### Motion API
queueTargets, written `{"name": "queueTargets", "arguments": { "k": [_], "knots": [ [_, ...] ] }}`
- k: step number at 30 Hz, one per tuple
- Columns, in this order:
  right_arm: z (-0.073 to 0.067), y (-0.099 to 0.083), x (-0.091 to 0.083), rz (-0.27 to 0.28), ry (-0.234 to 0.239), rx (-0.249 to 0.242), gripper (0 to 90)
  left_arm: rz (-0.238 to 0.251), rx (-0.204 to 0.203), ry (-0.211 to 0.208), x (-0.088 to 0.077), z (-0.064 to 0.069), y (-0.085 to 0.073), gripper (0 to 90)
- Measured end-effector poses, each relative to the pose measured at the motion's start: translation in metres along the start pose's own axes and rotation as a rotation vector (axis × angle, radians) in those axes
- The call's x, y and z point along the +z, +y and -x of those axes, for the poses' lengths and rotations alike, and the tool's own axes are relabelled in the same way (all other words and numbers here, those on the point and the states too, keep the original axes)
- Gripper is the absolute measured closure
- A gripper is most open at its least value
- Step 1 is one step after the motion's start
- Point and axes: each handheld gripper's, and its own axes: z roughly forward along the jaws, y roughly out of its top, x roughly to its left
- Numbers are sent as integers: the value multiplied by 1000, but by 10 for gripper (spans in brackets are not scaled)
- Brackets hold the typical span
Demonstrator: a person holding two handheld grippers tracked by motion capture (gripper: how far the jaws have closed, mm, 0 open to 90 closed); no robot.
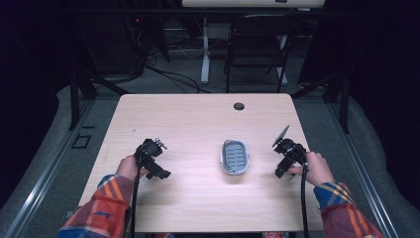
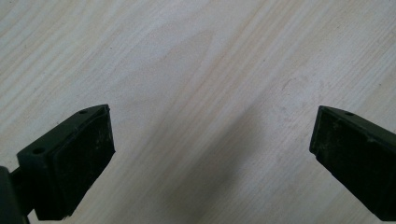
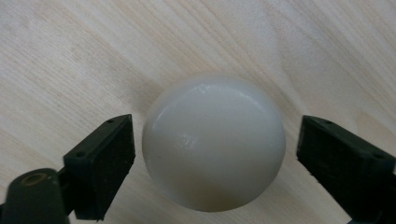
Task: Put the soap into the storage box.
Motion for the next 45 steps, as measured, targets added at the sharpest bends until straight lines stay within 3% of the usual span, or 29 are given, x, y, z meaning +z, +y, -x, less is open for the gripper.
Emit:
{"name": "queueTargets", "arguments": {
  "k": [2, 3, 6, 8, 10, 11, 12, 13, 14, 16, 17, 24, 25, 32, 33, 34, 35, 36, 37, 40, 41, 44, 45],
  "knots": [
    [-1, 0, -1, -9, 8, 1, 143, 0, 1, -1, 0, 0, 0, 0],
    [-3, 0, 2, 5, 14, 24, 143, -1, 1, -2, 0, 0, 0, 0],
    [-1, 2, 0, -35, 15, -4, 148, 0, 0, -2, 0, 0, 0, 0],
    [-2, 1, 3, -10, 17, 19, 148, -1, 1, -2, 0, 0, 0, 0],
    [0, 3, 2, -46, 10, 0, 167, -1, 1, -2, 0, 0, 0, 0],
    [-2, 2, 5, -20, 16, 25, 182, -1, 1, -3, 0, 0, 0, 0],
    [-1, 3, 4, -47, 12, 5, 187, -2, 1, -2, 0, 0, 0, 0],
    [-3, 1, 9, 6, 23, 47, 217, -1, 2, -2, 0, 0, 0, 0],
    [-3, 1, 9, 6, 23, 47, 217, -1, 2, -2, 0, 0, 0, 0],
    [0, 4, 5, -68, 5, -5, 220, 0, -1, -3, 0, 1, 0, 0],
    [-1, 3, 7, -44, 12, 16, 222, 0, -1, -3, 0, 1, 0, 0],
    [-3, 2, 6, -41, 12, 16, 226, -1, 0, -4, 0, 1, 0, 0],
    [-5, 1, 7, -16, 8, 29, 226, -2, 0, -4, 0, 0, 0, 0],
    [-3, 1, 0, -37, -2, 10, 227, -2, 1, -5, 0, 1, 0, 0],
    [-4, -1, 2, 1, -2, 30, 227, -1, 0, -4, 0, 1, 0, 0],
    [-4, -1, 2, 1, -2, 30, 227, -1, 0, -4, 0, 1, 0, 0],
    [-3, 1, -4, -60, -14, -10, 227, -2, 0, -3, 0, 1, 0, 0],
    [-3, 1, -4, -60, -14, -10, 227, -2, 0, -3, 0, 1, 0, 0],
    [-6, -1, -1, -5, 3, 32, 227, -1, -1, -4, 0, 1, 0, 0],
    [-7, 0, -2, -9, -1, 28, 227, -1, -1, -4, 0, 0, 0, 0],
    [-6, 1, -4, -34, -15, -5, 227, -1, -1, -3, 0, 0, 0, 0],
    [-9, 1, -4, -16, -7, 15, 227, -4, 2, -3, 0, 0, 0, 0],
    [-10, 2, -5, -29, -12, 1, 227, -4, 2, -4, 0, 0, 0, 0]
  ]
}}
